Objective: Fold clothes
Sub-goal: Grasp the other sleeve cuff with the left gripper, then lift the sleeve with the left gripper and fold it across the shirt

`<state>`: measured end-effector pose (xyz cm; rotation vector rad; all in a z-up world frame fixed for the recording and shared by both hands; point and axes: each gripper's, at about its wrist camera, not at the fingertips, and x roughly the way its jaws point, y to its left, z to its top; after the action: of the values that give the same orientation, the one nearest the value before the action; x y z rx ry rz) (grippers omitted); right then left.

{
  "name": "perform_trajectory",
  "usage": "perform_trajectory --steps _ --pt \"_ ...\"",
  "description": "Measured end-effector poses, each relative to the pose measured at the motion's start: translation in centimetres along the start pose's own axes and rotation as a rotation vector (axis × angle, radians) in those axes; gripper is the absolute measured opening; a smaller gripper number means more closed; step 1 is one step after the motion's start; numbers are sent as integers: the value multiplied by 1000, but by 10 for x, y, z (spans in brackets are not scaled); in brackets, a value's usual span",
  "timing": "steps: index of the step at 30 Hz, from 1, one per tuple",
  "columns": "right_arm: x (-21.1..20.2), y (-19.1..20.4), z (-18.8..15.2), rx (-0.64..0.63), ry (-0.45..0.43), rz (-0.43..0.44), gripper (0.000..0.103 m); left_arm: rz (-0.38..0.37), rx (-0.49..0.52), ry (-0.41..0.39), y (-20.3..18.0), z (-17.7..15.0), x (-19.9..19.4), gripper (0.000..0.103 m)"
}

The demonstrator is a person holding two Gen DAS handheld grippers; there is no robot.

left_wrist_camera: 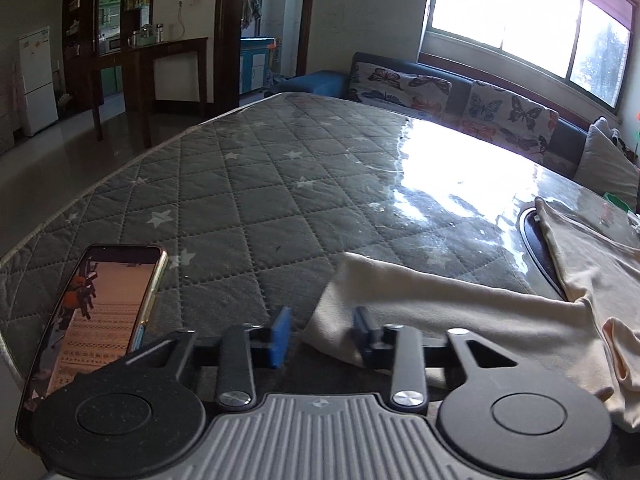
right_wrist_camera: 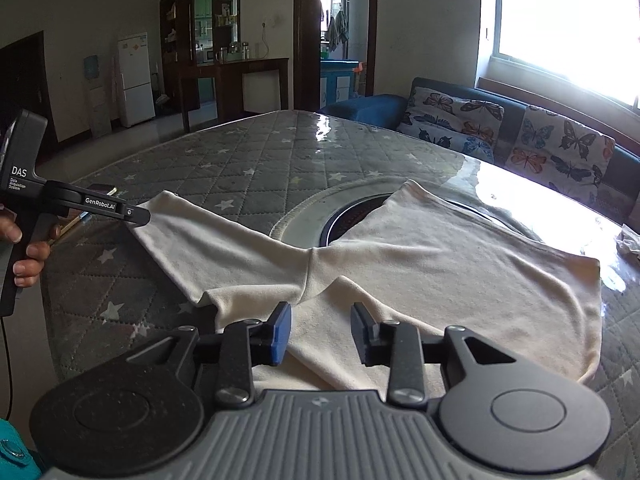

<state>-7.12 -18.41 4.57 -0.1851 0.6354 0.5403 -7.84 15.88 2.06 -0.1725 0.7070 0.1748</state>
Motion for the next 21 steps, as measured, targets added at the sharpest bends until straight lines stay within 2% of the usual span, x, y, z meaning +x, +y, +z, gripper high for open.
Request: perform_trajectory --steps 2,5,11,18,21 --pt "-2 -1 -1 7 -4 -1 33 -15 -26 6 3 1 -1 15" --pt "-6 -4 -3 20 -12 -9 33 -34 -35 -1 0 2 -6 7" --pt "-16 -11 -7 47 -30 -28 33 -199 -56 -58 -22 21 -37 5" --pt "-37 -33 -22 119 -55 -82 33 -424 41 -148 -95 50 -73 5" --pt "-46 -43 -30 162 -65 -103 33 -527 97 -153 -137 55 -81 5"
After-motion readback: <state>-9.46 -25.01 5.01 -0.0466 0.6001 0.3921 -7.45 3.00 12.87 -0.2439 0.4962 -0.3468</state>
